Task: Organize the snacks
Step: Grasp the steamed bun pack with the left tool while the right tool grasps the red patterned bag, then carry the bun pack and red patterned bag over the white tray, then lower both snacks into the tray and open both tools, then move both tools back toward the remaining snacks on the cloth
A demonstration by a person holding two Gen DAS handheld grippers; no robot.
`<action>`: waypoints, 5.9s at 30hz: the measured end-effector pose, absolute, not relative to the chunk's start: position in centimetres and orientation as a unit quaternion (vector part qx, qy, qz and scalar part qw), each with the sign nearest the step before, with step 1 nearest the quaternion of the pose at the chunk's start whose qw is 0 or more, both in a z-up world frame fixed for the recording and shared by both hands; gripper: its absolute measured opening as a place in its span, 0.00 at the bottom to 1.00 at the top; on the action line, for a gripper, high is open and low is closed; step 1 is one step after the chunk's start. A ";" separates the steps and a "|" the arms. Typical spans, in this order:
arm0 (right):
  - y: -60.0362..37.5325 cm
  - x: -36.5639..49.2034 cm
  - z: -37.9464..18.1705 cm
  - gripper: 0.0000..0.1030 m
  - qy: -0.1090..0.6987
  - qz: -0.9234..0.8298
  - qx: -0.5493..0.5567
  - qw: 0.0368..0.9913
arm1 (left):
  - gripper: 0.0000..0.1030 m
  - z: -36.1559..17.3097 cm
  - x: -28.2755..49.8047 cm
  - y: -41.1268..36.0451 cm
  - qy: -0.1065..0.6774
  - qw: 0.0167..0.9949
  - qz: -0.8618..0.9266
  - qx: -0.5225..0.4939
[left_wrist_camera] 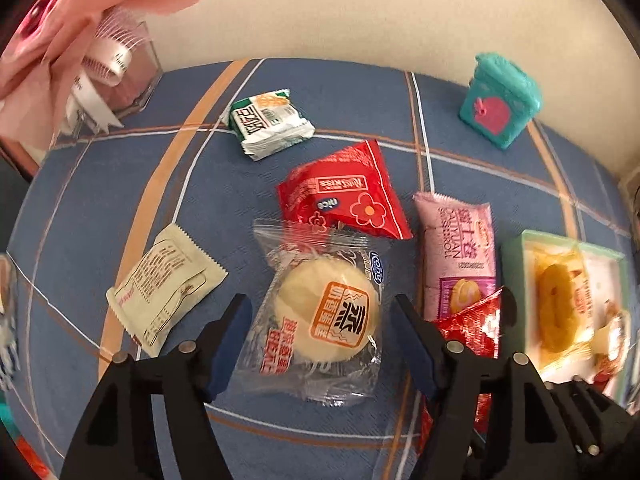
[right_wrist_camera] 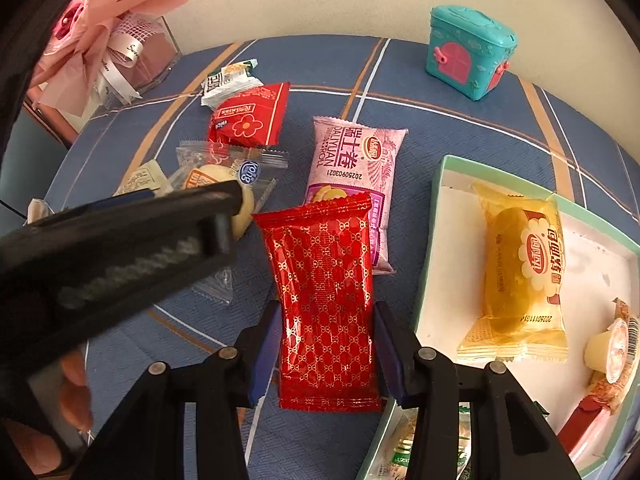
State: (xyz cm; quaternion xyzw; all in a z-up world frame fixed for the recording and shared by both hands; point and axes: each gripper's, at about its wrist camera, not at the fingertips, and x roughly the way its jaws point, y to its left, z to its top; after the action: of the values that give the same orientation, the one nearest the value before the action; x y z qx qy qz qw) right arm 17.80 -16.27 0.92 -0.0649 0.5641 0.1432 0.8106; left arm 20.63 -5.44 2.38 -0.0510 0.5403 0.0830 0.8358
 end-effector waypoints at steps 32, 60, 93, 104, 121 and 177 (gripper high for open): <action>-17.8 13.8 4.7 0.46 0.556 0.147 -0.025 0.818 | 0.54 6.5 14.7 -5.8 0.530 0.840 0.101 -0.057; -29.2 12.7 8.3 0.46 0.529 0.073 0.059 0.843 | 0.54 9.5 12.8 -14.7 0.499 0.864 0.056 -0.048; -38.7 15.0 7.0 0.47 0.530 -0.007 0.134 0.838 | 0.55 6.5 17.4 -23.6 0.526 0.849 -0.033 -0.032; -38.9 14.8 6.8 0.49 0.535 -0.019 0.135 0.834 | 0.67 6.9 17.1 -22.7 0.529 0.847 -0.025 -0.041; -37.8 12.2 8.5 0.58 0.533 -0.038 0.084 0.841 | 0.71 7.5 14.8 -17.9 0.542 0.838 0.047 -0.034; -20.2 13.3 9.6 1.00 0.485 0.099 -0.019 0.869 | 0.95 8.5 12.0 3.7 0.512 0.821 0.210 -0.138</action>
State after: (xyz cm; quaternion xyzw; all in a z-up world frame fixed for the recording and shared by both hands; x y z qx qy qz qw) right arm 13.33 -20.23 9.61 -0.0189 0.4850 0.0990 0.8687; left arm 12.01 3.72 8.54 -0.1383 0.5122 0.2099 0.8212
